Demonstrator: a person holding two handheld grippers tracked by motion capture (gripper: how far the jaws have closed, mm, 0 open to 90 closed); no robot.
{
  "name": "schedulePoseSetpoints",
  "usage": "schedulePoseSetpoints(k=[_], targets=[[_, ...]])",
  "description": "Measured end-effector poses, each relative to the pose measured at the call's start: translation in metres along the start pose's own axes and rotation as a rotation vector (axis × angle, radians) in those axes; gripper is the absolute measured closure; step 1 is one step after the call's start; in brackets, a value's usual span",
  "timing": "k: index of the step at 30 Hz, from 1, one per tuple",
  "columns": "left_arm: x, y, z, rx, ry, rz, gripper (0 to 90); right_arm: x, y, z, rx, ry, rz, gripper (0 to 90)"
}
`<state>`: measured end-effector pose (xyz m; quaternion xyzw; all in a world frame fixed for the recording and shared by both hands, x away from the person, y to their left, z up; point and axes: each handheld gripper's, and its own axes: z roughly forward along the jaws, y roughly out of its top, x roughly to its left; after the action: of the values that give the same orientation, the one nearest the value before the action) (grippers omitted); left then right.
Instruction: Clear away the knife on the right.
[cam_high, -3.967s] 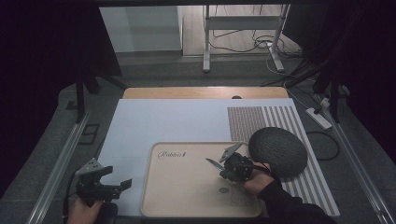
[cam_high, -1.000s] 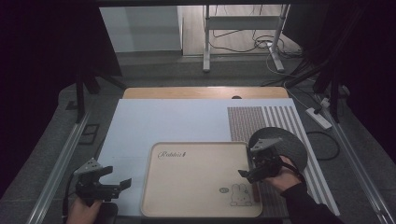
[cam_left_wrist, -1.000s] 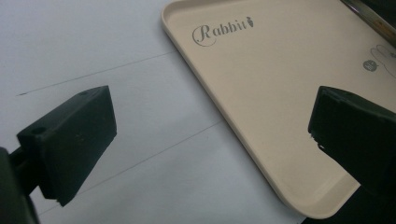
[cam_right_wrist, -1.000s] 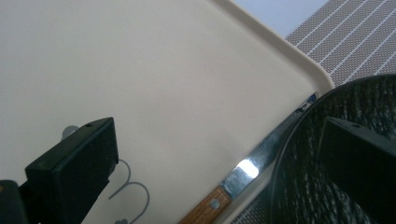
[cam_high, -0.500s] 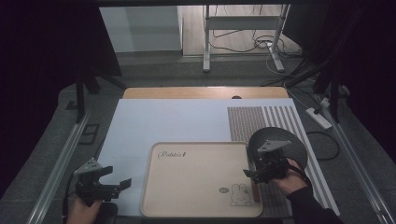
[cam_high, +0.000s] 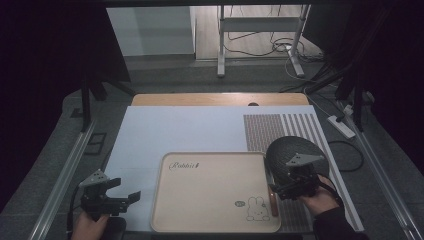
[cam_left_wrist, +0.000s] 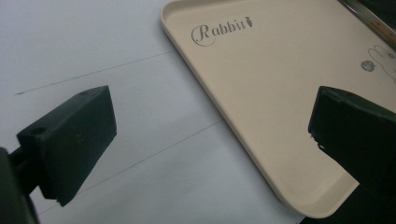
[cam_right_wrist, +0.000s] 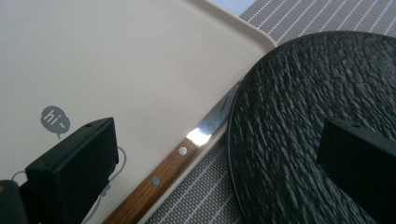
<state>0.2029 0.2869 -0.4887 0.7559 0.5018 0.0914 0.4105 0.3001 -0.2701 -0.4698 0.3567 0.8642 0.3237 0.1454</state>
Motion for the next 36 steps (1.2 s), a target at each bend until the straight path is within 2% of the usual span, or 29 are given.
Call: schedulePoseSetpoints(k=[24,36], targets=[[0.000,0.000,0.000,0.002,0.001,-0.004,1.1,-0.010,-0.029,-0.025,-0.014,-0.059,0.089,0.0],[0.001,0.000,0.001,0.004,0.002,-0.007,1.1,-0.013,-0.039,-0.042,-0.052,-0.091,0.130,0.0]])
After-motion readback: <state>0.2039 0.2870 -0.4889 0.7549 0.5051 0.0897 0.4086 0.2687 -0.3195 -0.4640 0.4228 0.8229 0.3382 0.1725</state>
